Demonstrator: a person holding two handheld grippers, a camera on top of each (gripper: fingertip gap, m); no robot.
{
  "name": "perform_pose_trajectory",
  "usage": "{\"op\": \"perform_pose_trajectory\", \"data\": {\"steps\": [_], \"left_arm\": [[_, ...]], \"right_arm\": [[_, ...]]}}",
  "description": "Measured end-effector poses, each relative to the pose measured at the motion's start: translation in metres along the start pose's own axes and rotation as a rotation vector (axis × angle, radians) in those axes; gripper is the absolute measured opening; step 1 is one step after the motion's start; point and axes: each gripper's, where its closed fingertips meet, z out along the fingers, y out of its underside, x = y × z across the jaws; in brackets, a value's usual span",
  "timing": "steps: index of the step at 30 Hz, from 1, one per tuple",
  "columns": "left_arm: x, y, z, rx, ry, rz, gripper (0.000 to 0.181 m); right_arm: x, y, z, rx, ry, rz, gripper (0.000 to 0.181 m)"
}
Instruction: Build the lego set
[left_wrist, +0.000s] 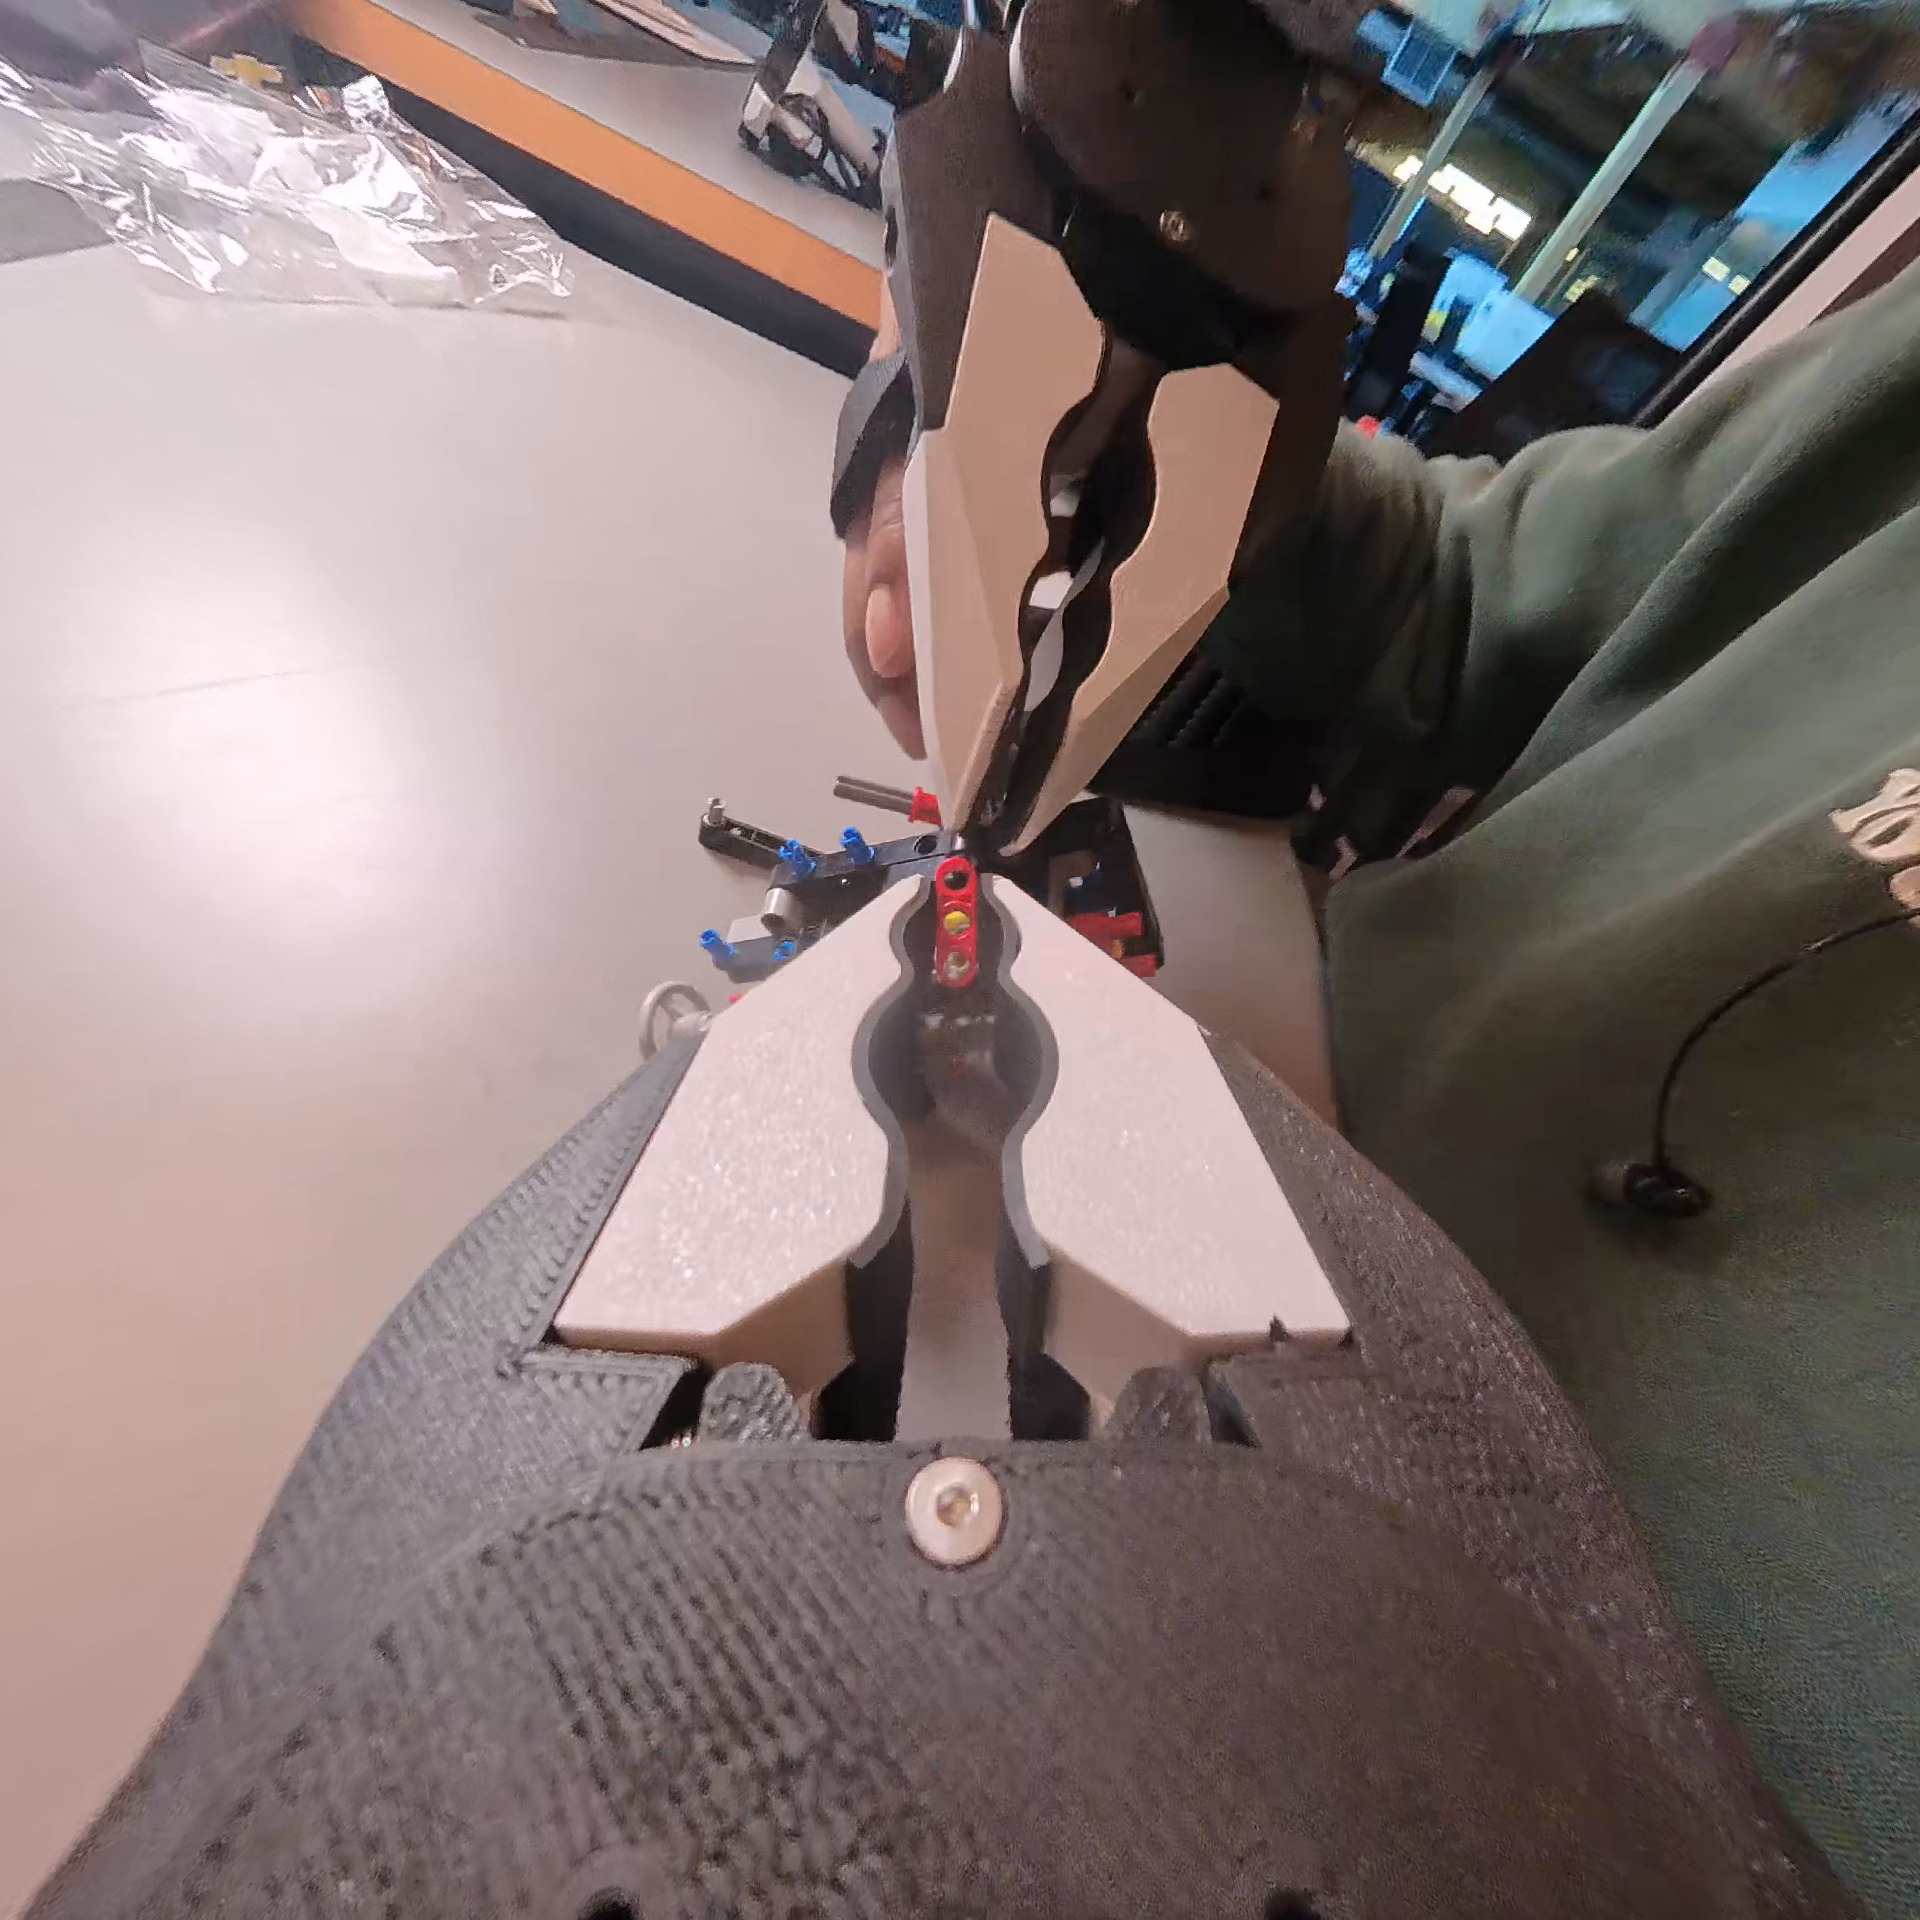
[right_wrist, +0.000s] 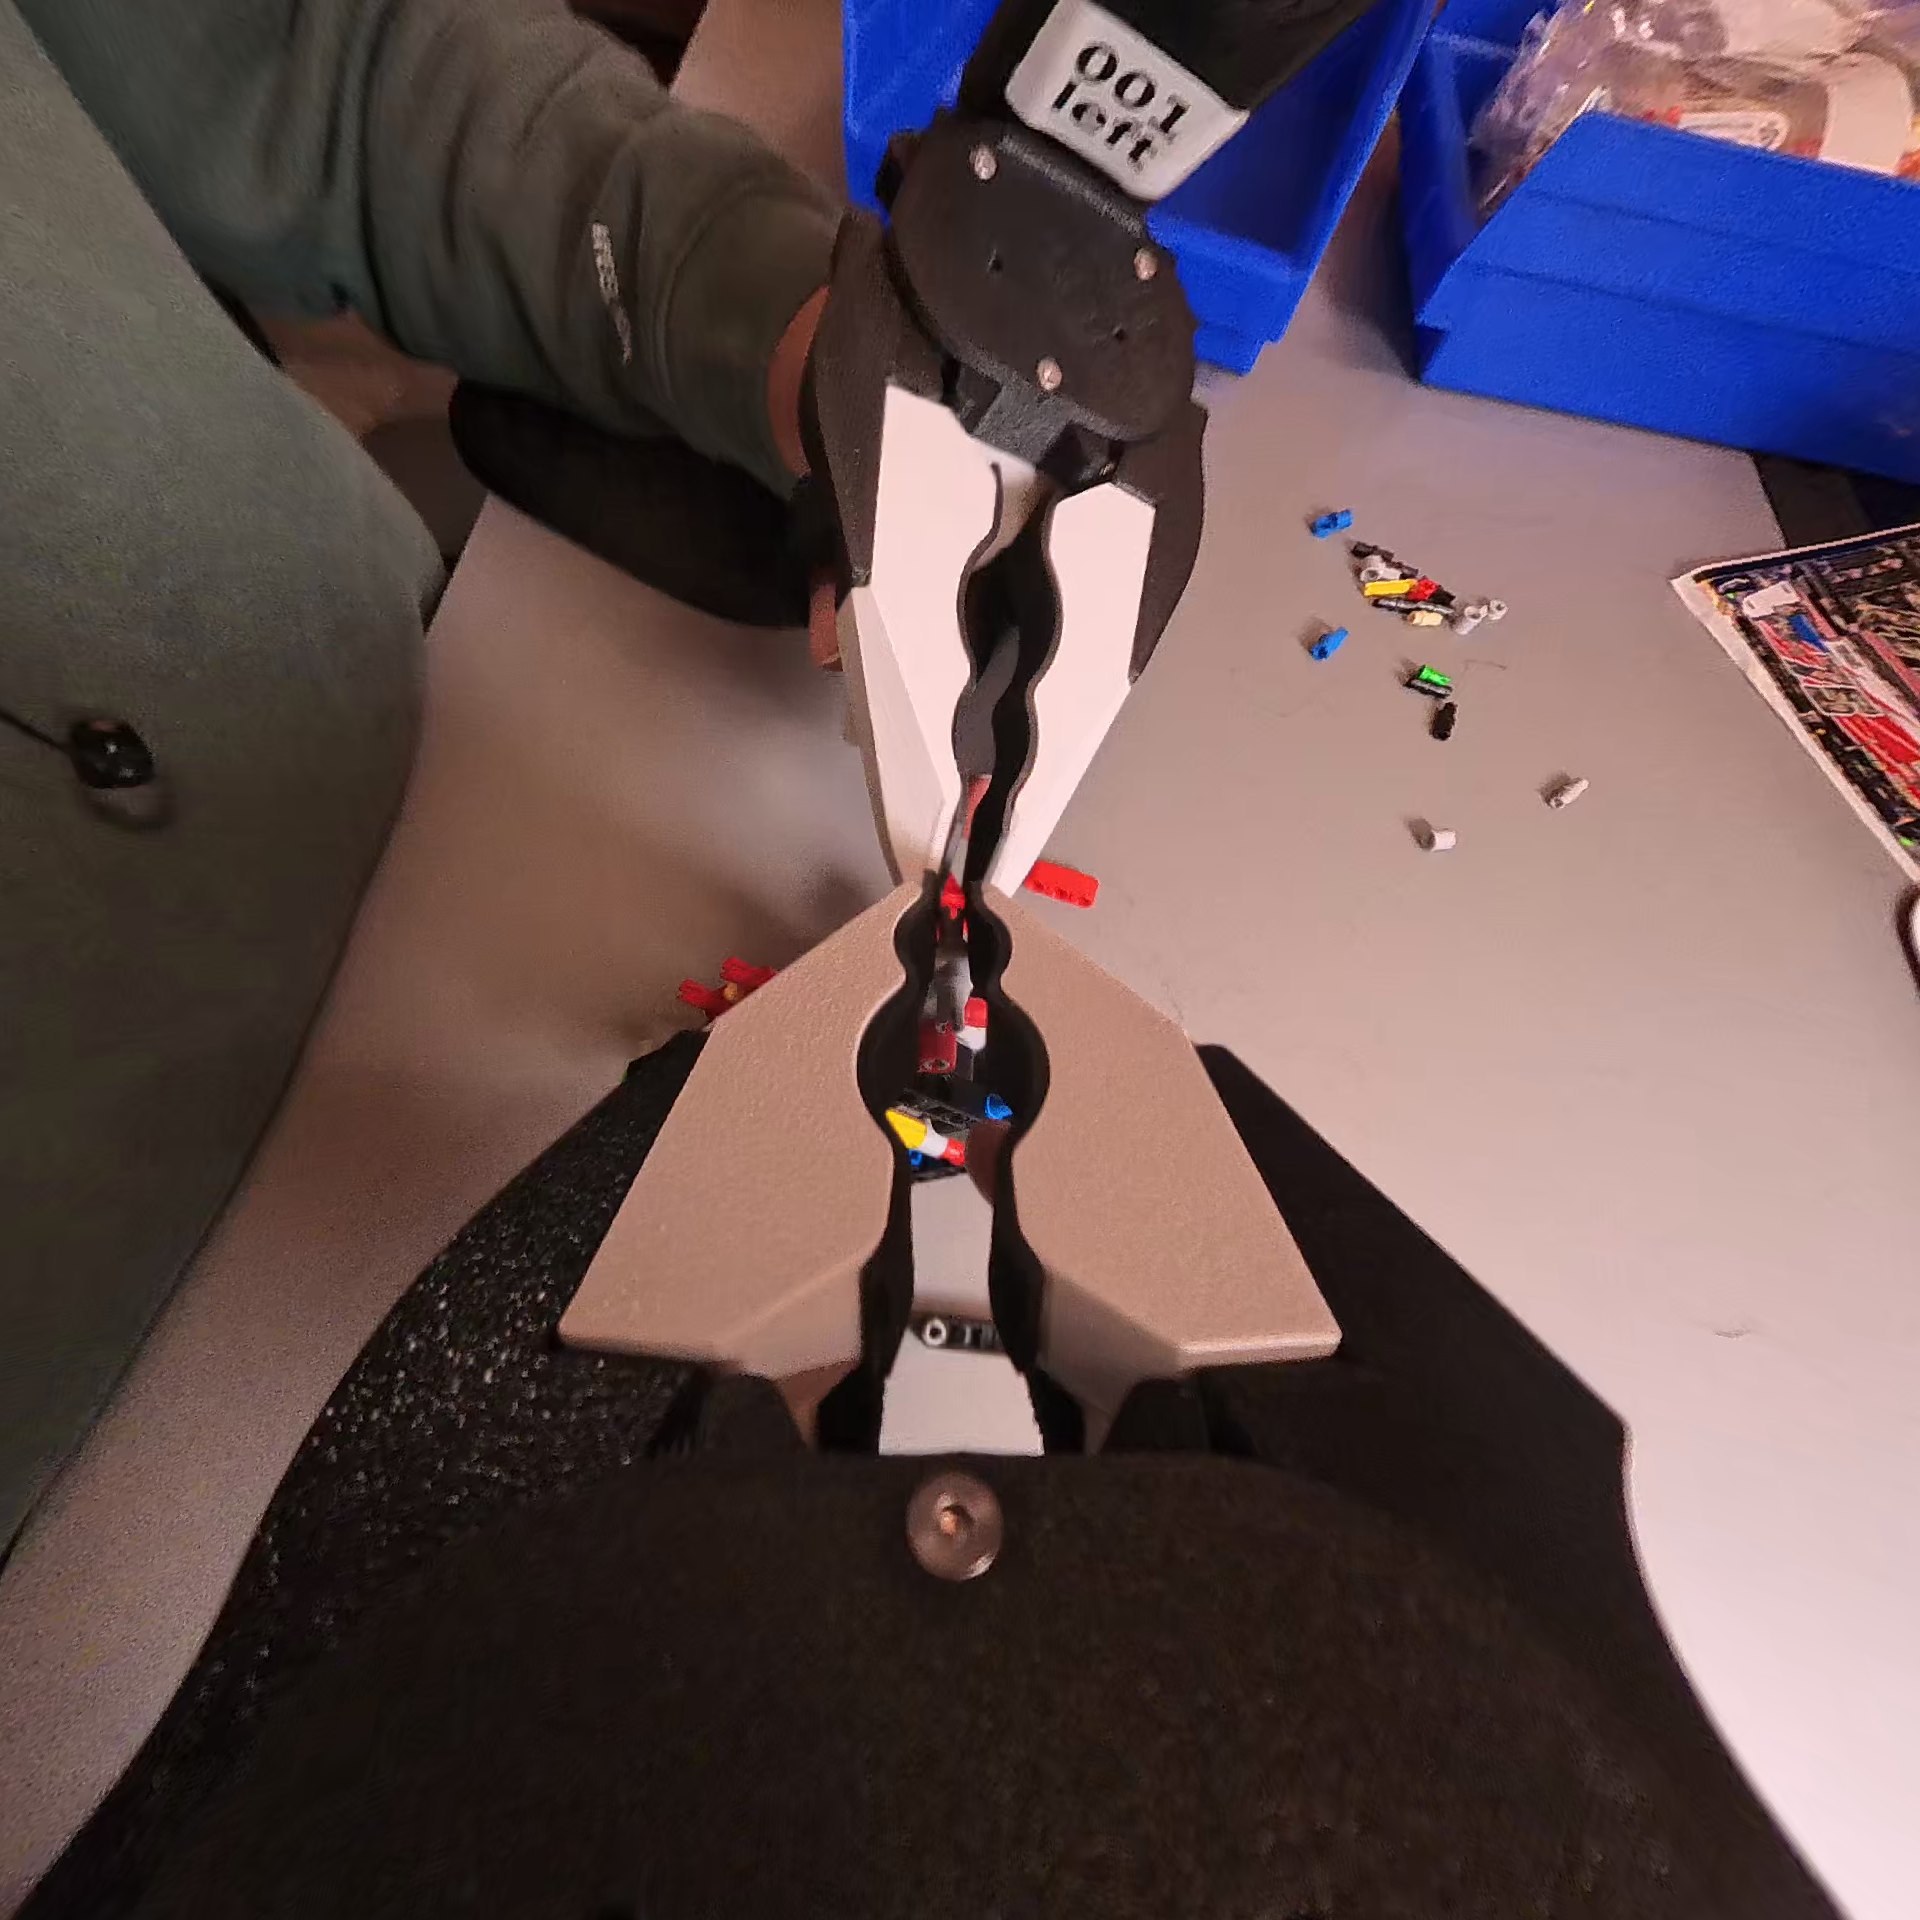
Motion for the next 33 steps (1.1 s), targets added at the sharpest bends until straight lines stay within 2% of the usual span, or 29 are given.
{"op": "perform_pose_trajectory", "data": {"steps": [1,6,19,26,29,33], "left_arm": [[0.000,0.000,0.000,0.007,0.010,-0.020,0.005],[-0.001,0.010,0.002,-0.014,0.005,-0.037,0.005],[0.000,0.011,0.003,-0.014,0.013,-0.038,0.005],[0.003,0.014,0.005,-0.035,0.013,-0.011,0.005],[0.003,0.014,0.005,-0.033,0.018,-0.015,0.005],[0.004,0.014,0.007,-0.034,0.021,-0.016,0.005]], "right_arm": [[0.001,-0.001,0.001,0.024,0.000,0.014,0.003],[0.001,-0.004,0.003,0.097,0.013,0.034,0.003],[-0.002,-0.005,0.002,0.161,0.035,0.046,0.010],[0.000,0.010,-0.024,0.187,0.060,0.127,0.044],[-0.003,0.021,-0.029,0.194,0.054,0.179,0.043],[-0.007,0.017,-0.021,0.239,0.040,0.197,0.034]]}}
